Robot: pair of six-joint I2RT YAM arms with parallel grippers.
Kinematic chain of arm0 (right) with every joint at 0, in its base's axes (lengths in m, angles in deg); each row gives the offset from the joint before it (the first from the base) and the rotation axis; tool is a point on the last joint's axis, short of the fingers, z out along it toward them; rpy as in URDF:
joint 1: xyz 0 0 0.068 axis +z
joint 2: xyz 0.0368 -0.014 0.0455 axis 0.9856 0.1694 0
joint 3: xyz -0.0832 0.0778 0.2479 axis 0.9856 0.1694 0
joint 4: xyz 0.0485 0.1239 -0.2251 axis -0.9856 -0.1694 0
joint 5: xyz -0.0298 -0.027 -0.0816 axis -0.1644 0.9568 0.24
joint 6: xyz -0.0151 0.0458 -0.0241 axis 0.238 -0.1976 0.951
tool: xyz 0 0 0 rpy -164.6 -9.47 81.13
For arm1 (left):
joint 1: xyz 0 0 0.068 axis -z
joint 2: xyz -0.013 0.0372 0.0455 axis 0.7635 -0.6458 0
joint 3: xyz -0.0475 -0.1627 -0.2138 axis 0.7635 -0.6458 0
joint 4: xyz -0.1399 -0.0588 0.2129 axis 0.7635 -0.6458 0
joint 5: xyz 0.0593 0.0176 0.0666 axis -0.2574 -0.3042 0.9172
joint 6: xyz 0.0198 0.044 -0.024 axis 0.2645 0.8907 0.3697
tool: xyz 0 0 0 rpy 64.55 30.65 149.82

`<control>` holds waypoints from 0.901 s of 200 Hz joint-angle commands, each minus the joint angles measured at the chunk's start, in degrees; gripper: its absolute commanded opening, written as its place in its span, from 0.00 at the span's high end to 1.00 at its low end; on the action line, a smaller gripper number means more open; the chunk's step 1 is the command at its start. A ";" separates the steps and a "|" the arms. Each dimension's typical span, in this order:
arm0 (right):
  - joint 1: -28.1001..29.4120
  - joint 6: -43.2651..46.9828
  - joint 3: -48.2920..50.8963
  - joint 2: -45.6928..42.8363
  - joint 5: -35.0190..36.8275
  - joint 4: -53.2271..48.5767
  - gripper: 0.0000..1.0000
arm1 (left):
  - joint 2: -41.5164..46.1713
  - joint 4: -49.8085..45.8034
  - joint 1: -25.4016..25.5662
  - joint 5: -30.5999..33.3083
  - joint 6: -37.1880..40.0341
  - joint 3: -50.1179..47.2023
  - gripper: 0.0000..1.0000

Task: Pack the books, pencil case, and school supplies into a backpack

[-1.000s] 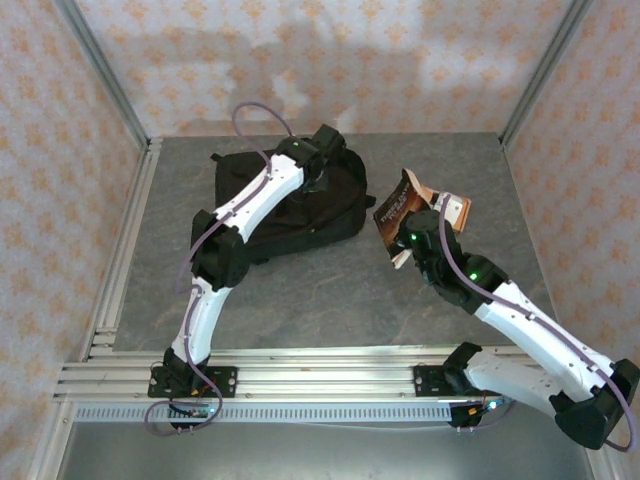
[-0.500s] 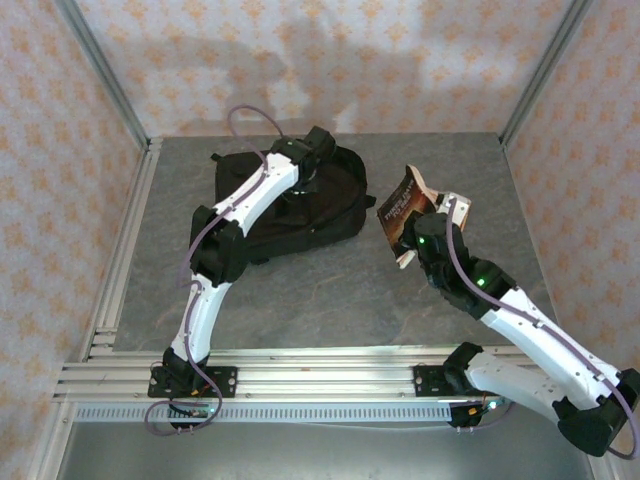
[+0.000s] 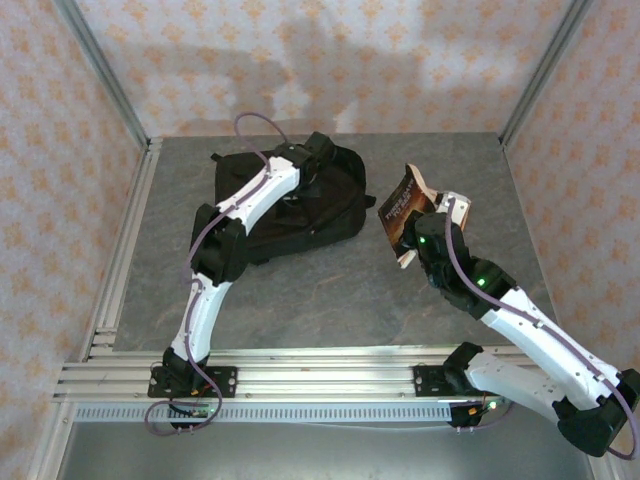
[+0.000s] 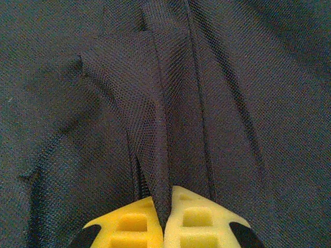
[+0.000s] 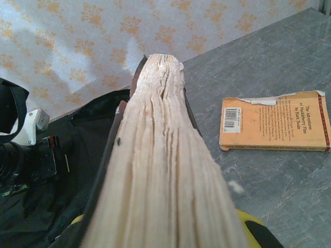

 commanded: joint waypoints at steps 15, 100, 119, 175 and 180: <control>-1.03 4.25 -5.75 0.62 -0.75 2.01 1.00 | 12.86 0.65 -0.50 1.09 5.91 -4.44 1.00; -6.64 1.68 -11.09 5.02 -14.25 2.46 1.00 | 34.72 11.53 -1.13 -5.31 12.26 -20.38 1.00; -8.38 -0.15 -10.35 5.15 -16.79 2.83 1.00 | 38.36 14.84 -2.45 -10.01 11.84 -23.90 1.00; -13.08 -5.18 -10.47 8.83 -34.04 5.08 1.00 | 41.89 20.85 -5.36 -23.68 11.75 -28.38 1.00; -13.44 -5.73 -10.70 9.70 -36.18 5.06 1.00 | 42.13 21.44 -5.62 -24.84 11.38 -28.69 1.00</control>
